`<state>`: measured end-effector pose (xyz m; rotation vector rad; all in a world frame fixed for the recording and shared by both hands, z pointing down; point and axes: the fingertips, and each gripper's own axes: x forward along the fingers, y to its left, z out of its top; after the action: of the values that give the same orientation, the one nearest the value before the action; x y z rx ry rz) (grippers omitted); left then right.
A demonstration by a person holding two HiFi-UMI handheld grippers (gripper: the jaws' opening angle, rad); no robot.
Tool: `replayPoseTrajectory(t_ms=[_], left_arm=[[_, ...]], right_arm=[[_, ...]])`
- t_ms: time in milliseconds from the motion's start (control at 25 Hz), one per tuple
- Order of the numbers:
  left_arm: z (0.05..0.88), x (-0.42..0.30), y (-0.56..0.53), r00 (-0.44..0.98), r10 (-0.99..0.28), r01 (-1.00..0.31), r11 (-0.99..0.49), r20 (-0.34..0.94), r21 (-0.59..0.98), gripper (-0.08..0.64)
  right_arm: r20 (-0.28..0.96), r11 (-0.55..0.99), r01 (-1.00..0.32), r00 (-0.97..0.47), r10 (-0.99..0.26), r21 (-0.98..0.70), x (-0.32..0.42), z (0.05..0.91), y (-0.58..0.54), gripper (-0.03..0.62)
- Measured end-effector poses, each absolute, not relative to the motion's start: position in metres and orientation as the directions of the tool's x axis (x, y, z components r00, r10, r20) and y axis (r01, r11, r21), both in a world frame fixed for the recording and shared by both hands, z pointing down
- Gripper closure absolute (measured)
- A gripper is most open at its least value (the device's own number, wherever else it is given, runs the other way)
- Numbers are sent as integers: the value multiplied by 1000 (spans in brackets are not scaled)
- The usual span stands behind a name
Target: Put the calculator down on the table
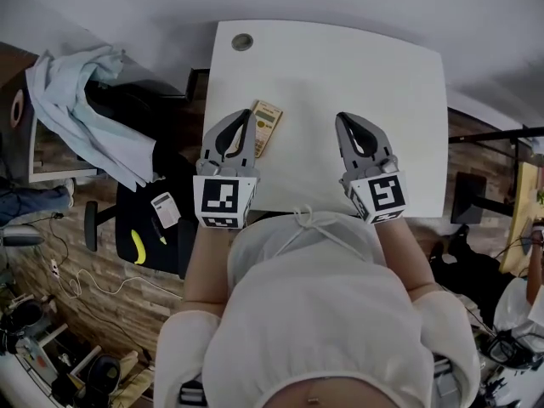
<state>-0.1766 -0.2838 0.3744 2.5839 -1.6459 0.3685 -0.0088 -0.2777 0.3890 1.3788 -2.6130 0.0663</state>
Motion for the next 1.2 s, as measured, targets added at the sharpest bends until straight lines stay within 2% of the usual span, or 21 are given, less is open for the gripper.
replayPoseTrajectory(t_ms=[160,480,680,1200], left_arm=[[347,-171,-268,442,-883,-880,-461,161,-117,541],[315,-159,-237,498,-859,-850,-511,122,-127,543],[299,-159,-237,513,-858,-852,-512,20,-110,543],[301,-152,-248,531,-847,-845,-531,23,-62,541]], right_arm=[[121,584,-805,-572,-811,106,-8,367,-264,588],[35,561,-818,-562,-827,126,8,338,-249,589],[15,554,-821,-557,-830,137,11,331,-246,589],[21,550,-828,-552,-834,106,19,335,-257,591]])
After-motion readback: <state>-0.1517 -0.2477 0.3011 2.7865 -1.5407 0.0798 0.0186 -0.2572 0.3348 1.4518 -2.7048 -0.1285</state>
